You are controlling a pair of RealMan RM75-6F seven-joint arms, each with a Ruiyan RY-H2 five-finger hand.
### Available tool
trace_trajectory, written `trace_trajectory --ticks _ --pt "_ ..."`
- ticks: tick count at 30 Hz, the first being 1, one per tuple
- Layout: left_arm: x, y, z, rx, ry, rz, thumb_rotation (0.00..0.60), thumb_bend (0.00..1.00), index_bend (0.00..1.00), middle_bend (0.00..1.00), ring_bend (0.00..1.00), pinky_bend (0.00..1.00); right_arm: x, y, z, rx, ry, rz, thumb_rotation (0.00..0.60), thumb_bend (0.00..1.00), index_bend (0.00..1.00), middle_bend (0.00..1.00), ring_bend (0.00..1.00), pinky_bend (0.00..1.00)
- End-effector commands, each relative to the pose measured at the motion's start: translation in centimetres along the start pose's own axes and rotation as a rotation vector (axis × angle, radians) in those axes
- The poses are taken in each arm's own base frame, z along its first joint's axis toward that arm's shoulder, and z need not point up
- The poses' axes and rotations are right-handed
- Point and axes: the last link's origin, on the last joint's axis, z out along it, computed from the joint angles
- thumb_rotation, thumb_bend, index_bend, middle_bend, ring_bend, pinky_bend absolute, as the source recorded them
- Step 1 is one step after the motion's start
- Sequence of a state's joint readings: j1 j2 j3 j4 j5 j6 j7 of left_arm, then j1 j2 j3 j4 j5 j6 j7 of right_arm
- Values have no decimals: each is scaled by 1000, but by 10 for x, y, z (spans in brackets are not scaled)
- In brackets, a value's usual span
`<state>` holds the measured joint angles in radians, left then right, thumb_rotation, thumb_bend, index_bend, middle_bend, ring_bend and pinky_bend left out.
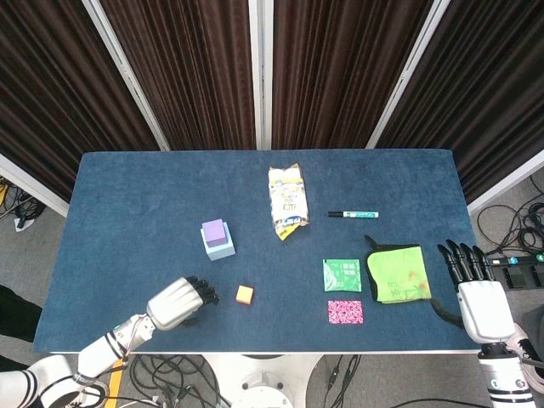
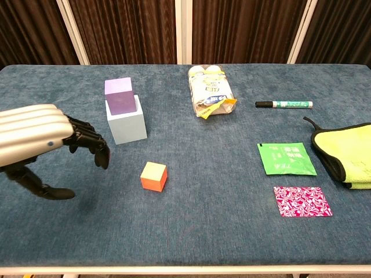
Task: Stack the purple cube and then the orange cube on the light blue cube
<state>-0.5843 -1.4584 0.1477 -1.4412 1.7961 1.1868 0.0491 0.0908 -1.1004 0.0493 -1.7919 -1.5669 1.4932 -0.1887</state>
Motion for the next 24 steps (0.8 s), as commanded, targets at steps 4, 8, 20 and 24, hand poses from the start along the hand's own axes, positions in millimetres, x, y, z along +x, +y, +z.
trace_trajectory --ticks 4,8,20,24 --pt "-5 7 24 104 -2 -104 600 245 445 541 411 512 4 0 0 3 12 8 600 129 22 40 0 0" --pt "-8 17 32 118 -9 -140 600 249 445 544 411 512 6 1 -1 3 24 17 600 128 22 41 0 0" --pt "-16 33 59 103 6 -131 600 254 445 545 411 512 16 6 -2 11 81 56 600 128 22 52 0 0" --pt "-17 36 70 104 8 -129 600 255 445 546 411 512 16 7 -2 13 75 58 600 128 22 52 0 0"
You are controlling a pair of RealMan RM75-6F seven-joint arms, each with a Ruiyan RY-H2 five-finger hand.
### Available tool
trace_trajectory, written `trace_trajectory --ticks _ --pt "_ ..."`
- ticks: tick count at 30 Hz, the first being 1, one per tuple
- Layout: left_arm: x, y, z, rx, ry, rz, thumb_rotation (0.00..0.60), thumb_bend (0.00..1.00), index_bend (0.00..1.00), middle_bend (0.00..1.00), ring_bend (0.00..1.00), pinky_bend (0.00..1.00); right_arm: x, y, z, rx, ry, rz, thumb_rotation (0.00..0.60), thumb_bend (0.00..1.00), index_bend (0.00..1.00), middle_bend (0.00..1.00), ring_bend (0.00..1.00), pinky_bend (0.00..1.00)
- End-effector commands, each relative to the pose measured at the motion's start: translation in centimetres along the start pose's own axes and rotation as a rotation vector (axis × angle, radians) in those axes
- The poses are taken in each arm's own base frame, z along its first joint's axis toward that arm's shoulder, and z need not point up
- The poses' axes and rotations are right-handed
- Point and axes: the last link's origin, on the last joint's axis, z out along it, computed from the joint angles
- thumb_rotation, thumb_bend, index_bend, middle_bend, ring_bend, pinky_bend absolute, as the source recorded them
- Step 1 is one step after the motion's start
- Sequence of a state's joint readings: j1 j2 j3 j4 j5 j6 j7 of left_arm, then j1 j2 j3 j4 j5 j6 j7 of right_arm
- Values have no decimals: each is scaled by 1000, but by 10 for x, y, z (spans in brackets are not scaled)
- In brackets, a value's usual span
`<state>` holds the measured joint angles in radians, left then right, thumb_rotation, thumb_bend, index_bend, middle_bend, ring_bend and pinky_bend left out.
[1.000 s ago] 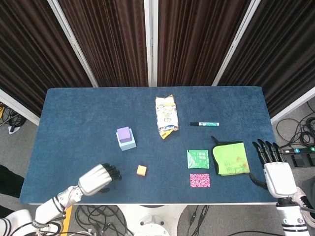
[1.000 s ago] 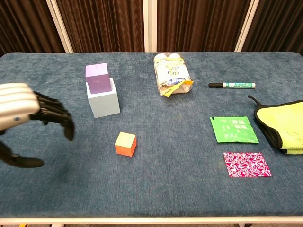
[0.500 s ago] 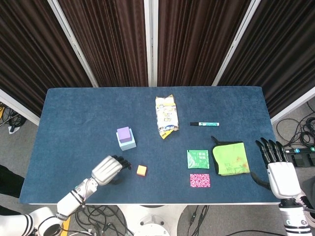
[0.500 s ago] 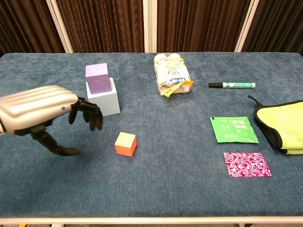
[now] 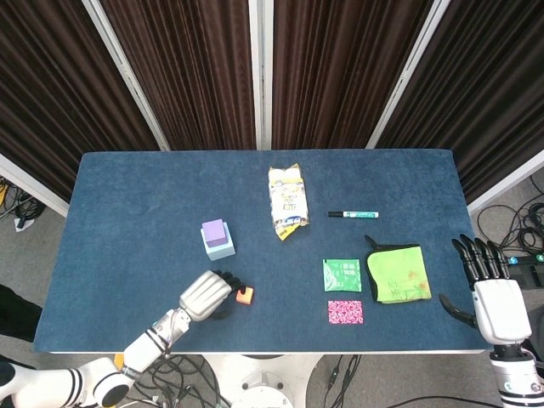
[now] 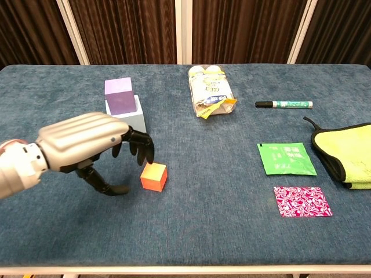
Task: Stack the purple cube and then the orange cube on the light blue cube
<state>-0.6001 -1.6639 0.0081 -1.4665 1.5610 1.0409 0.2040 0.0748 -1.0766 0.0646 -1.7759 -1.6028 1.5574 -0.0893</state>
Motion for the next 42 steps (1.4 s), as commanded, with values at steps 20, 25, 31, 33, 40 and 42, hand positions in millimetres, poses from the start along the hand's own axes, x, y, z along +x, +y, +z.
trace_trajectory --ticks 20,25,31,33,40,42 --pt "-3 6 29 42 8 -9 600 259 442 517 411 512 0 3 0 -8 -11 8 600 129 23 51 0 0" --pt "-4 6 29 42 3 -14 600 259 442 516 411 512 0 3 0 -9 -9 6 600 128 23 51 0 0" --pt "-9 6 30 44 -10 -21 600 258 442 516 411 512 0 3 0 -10 -9 7 600 128 23 51 0 0" --pt "-10 6 30 49 -10 -22 600 258 442 517 411 512 0 3 0 -11 -10 8 600 128 22 51 0 0" --pt "-15 4 35 68 -10 -44 600 258 443 528 411 513 1 3 2 -15 -10 9 600 128 22 51 0 0" --pt "-16 4 34 69 -12 -48 600 260 447 536 411 514 1 4 2 -16 -10 10 600 128 22 50 0 0"
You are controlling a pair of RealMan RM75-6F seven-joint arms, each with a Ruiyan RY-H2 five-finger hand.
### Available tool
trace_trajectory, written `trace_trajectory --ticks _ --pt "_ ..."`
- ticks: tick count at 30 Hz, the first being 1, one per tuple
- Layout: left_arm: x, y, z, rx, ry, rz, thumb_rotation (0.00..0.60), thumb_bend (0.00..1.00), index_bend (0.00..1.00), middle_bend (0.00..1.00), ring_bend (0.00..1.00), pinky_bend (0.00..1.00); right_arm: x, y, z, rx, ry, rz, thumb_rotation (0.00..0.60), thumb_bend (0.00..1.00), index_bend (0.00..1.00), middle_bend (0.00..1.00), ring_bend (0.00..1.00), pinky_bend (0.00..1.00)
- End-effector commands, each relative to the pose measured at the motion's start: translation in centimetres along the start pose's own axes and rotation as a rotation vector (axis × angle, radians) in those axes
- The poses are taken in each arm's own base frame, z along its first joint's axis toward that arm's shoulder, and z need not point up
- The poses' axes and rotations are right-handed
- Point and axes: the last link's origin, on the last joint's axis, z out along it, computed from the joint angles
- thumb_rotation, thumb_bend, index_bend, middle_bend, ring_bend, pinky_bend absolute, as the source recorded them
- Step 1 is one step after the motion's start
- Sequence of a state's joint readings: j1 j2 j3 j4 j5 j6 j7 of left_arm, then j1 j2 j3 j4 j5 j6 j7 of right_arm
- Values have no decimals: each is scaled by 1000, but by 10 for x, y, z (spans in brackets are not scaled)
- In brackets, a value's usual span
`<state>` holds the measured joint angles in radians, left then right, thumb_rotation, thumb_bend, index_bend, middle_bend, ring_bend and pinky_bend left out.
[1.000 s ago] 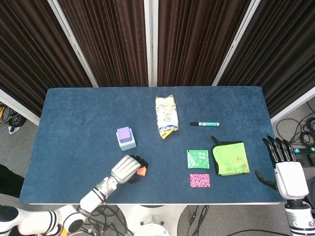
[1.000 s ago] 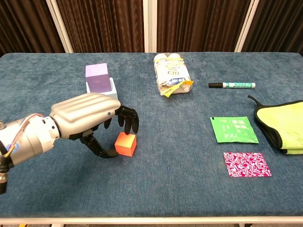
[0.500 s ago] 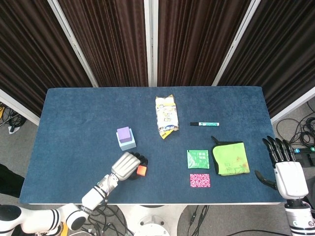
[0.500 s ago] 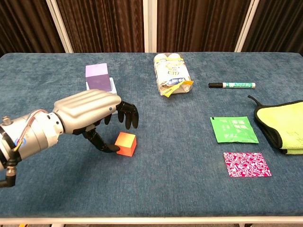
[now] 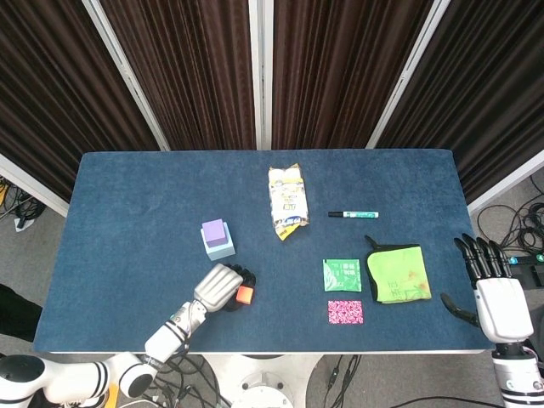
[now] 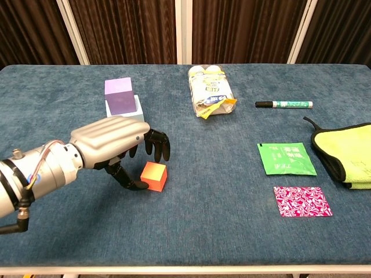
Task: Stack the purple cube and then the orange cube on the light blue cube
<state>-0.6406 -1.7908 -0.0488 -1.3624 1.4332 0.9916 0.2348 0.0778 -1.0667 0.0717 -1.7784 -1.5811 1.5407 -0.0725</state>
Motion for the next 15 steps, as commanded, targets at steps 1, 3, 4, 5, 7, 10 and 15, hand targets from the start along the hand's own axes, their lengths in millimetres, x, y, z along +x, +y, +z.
trace_trajectory --ticks 1,3,4,5,7,10,15 --pt "-1 0 0 1 -1 -5 600 261 449 541 411 515 0 0 0 0 1 0 600 129 22 49 0 0" --pt "-3 0 -1 2 -1 -9 600 266 455 552 411 518 0 0 0 -1 1 0 600 128 22 47 0 0" --pt "-3 0 -1 3 0 -11 600 269 457 557 411 519 0 0 0 -1 1 0 600 128 22 47 0 0" --pt "-4 0 -2 3 2 -14 600 272 461 565 412 520 0 0 1 -2 1 0 600 128 22 46 0 0" --pt "-5 1 -2 3 5 -20 600 280 468 580 416 523 0 0 1 -3 1 0 600 128 22 46 0 0" --pt "-5 1 -3 5 10 -27 600 284 473 591 420 526 1 0 1 -3 3 0 600 128 23 46 0 0" --pt "-1 -2 -3 18 25 -31 600 288 477 607 423 530 1 1 1 -4 1 1 600 128 23 47 0 0"
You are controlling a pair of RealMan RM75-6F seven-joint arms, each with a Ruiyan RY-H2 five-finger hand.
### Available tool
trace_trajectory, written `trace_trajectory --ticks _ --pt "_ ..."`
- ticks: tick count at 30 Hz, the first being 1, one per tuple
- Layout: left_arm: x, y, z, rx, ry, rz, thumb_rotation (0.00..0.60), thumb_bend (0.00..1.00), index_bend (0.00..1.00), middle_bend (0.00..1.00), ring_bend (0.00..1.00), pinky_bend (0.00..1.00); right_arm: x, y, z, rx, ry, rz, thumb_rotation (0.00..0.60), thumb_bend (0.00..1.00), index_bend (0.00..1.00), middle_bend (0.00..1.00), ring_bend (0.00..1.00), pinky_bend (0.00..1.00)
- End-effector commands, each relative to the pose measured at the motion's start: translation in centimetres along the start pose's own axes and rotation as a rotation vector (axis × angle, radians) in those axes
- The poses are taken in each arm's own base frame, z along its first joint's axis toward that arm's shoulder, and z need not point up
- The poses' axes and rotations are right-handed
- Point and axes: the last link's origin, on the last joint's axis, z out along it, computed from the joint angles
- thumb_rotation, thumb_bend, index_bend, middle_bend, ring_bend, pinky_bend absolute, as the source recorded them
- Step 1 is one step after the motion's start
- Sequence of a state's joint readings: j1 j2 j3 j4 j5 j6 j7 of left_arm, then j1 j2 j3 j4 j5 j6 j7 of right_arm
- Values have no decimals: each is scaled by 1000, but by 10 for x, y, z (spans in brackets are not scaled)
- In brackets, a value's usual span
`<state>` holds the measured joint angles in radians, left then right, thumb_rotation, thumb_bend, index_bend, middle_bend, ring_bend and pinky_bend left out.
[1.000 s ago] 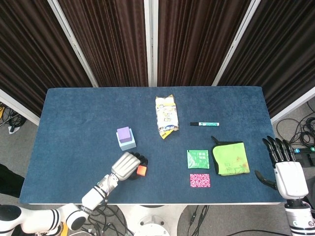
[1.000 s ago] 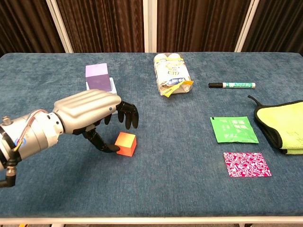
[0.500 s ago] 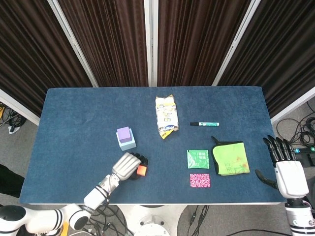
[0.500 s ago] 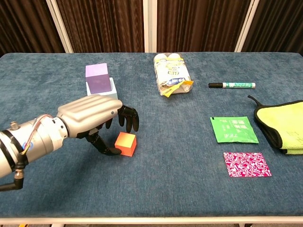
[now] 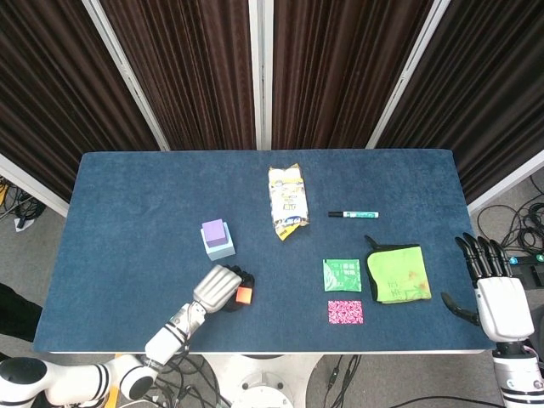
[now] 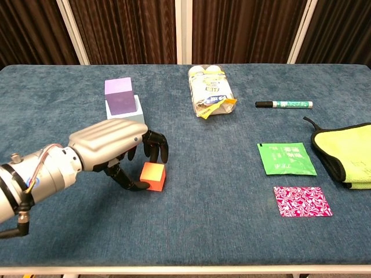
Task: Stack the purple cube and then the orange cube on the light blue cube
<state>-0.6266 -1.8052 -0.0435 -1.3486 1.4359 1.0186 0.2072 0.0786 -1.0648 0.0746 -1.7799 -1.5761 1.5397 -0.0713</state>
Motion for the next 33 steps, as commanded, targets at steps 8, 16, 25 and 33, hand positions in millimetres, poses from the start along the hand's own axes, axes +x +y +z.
trace_trajectory --ticks 8,16,25,33 --pt "32 -19 -22 49 52 22 600 294 480 610 427 534 -1 1 0 -2 -3 1 600 129 22 47 0 0" --pt "111 -53 -59 201 116 54 600 295 479 611 427 533 -4 -1 0 3 -14 -11 600 129 23 47 0 0" --pt "167 -70 -54 298 174 110 600 295 479 615 427 533 -8 -2 0 2 -20 -22 600 129 23 48 0 0" --pt "177 -54 -23 270 161 11 600 295 479 615 427 528 -8 -2 3 -3 -24 -25 600 129 23 48 0 0"
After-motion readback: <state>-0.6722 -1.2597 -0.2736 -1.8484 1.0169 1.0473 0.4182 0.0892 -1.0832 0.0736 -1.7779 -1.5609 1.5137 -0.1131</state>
